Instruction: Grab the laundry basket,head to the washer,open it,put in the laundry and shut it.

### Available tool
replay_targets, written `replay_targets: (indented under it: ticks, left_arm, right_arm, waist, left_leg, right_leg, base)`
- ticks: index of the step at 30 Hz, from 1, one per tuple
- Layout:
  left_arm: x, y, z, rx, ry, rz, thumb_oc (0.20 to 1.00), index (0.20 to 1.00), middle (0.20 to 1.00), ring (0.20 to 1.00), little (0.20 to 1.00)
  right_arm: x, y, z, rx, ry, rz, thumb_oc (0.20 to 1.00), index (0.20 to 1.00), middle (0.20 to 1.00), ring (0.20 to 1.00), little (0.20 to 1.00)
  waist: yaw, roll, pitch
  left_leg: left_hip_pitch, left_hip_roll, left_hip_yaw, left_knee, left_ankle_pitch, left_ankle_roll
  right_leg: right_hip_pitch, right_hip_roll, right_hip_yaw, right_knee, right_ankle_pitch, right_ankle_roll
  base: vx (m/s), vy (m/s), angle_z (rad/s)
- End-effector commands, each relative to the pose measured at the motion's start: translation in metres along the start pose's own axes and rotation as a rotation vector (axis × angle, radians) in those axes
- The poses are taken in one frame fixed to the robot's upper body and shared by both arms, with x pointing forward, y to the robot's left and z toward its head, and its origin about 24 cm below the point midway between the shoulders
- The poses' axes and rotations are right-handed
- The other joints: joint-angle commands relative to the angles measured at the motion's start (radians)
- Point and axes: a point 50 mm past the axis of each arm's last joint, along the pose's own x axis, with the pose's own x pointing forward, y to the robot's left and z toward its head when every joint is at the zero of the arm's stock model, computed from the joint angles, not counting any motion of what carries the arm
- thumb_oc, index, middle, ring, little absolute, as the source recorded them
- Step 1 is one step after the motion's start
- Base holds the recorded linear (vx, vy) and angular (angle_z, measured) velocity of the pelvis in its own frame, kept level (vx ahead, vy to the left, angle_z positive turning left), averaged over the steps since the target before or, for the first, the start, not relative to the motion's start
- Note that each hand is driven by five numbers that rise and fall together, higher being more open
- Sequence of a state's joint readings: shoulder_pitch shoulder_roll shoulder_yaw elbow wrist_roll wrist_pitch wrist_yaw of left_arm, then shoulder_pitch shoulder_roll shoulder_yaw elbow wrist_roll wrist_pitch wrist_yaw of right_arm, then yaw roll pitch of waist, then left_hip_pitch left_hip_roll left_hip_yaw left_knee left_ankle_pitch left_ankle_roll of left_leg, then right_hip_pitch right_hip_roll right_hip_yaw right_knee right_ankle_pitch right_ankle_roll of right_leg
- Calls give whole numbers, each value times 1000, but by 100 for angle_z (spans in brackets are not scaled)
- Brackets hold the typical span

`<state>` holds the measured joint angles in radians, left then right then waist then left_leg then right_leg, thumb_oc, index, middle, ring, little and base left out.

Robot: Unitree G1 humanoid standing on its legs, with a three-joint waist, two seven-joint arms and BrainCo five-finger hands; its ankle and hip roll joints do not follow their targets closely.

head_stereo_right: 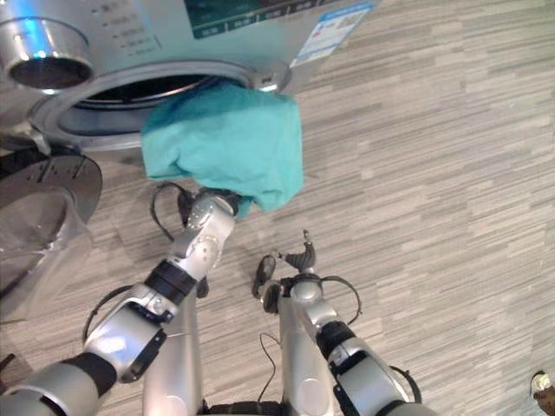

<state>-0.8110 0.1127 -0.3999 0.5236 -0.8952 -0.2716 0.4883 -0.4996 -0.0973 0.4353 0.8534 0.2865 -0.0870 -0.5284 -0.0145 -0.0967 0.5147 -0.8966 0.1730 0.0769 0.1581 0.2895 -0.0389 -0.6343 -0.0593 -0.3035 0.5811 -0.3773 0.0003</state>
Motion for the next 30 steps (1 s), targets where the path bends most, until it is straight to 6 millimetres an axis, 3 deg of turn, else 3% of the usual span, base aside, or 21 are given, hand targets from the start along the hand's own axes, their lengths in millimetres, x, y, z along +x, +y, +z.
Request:
replay_targets:
  ticks: [1, 2, 3, 6, 10, 17, 21, 30]
  left_arm:
    - [-5, -15, 5, -105, -57, -16, 200, 200, 200, 200, 200]
    - [-5, -14, 5, -105, -57, -15, 200, 200, 200, 200, 200]
    - [-8, 1, 2, -123, -52, 30, 200, 200, 200, 200, 200]
    - [-14, 22, -11, -151, -9, 105, 200, 200, 200, 200, 200]
    - [-16, 31, -19, -163, 20, 154, 200, 200, 200, 200, 200]
    - [4, 13, 13, -157, -88, 143, 200, 200, 200, 200, 200]
    - [9, -2, 35, -162, -168, 93, 200, 200, 200, 200, 200]
    - [7, -7, 31, -152, -164, 72, 200, 200, 200, 200, 200]
  right_arm:
    - [-2, -15, -17, 86, 68, -81, 1000, 1000, 1000, 1000, 1000]
    - [-2, -15, -17, 86, 68, -81, 1000, 1000, 1000, 1000, 1000]
    - [-3, -16, -21, 130, 97, -99, 1000, 1000, 1000, 1000, 1000]
    - [-3, -14, -20, 189, 112, -114, 1000, 1000, 1000, 1000, 1000]
    - [-1, -8, -11, 210, 88, -108, 1000, 1000, 1000, 1000, 1000]
    - [1, -2, 3, 141, 19, -60, 1000, 1000, 1000, 1000, 1000]
    - [0, -4, -5, 112, 35, -46, 1000, 1000, 1000, 1000, 1000]
    - [-1, -4, -7, 108, 41, -36, 1000, 1000, 1000, 1000, 1000]
  waist:
    - [36, 55, -58]
    - [36, 55, -58]
    - [49, 58, -52]
    - [66, 58, -47]
    - [82, 50, -34]
    - [67, 23, -21]
    - [56, 24, -26]
    - [52, 17, -38]
  left_leg:
    - [-66, 8, 20, -43, 24, -49]
    - [-67, 8, 20, -43, 23, -49]
    - [-69, 3, 20, -43, 22, -49]
    - [-74, -3, 20, -47, 20, -47]
    - [-76, -5, 19, -60, 22, -47]
    - [-77, -6, 22, -80, 21, -45]
    - [-84, -11, 26, -80, 14, -42]
    - [-98, -16, 37, -83, 1, -34]
  right_leg:
    - [-31, -6, -34, -20, 35, -40]
    - [-31, -6, -35, -20, 35, -40]
    - [-32, -7, -39, -22, 36, -40]
    - [-37, -7, -45, -28, 39, -38]
    - [-40, -4, -47, -43, 45, -34]
    - [-47, 0, -46, -73, 64, -25]
    - [-47, -1, -44, -88, 71, -19]
    - [-43, -3, -38, -134, 92, -7]
  base:
    - [31, -5, -3]
    - [44, -17, -3]
    - [0, 0, 0]
    - [9, -6, 3]
    - [7, -2, 7]
    - [0, -1, 1]
    - [20, 8, -4]
    - [4, 2, -1]
